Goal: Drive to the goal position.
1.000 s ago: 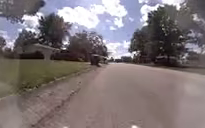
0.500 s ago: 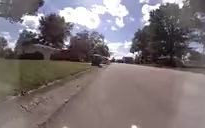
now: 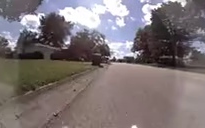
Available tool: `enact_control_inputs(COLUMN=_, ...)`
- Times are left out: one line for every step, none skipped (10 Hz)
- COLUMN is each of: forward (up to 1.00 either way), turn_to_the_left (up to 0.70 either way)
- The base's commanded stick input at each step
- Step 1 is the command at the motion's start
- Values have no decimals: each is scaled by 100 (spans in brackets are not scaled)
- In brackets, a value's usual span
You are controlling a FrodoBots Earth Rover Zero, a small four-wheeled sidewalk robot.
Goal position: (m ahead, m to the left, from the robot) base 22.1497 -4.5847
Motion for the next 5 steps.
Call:
enact_control_inputs(forward=85, turn_to_the_left=-26)
enact_control_inputs(forward=85, turn_to_the_left=-20)
enact_control_inputs(forward=85, turn_to_the_left=-13)
enact_control_inputs(forward=85, turn_to_the_left=-6)
enact_control_inputs(forward=85, turn_to_the_left=0)
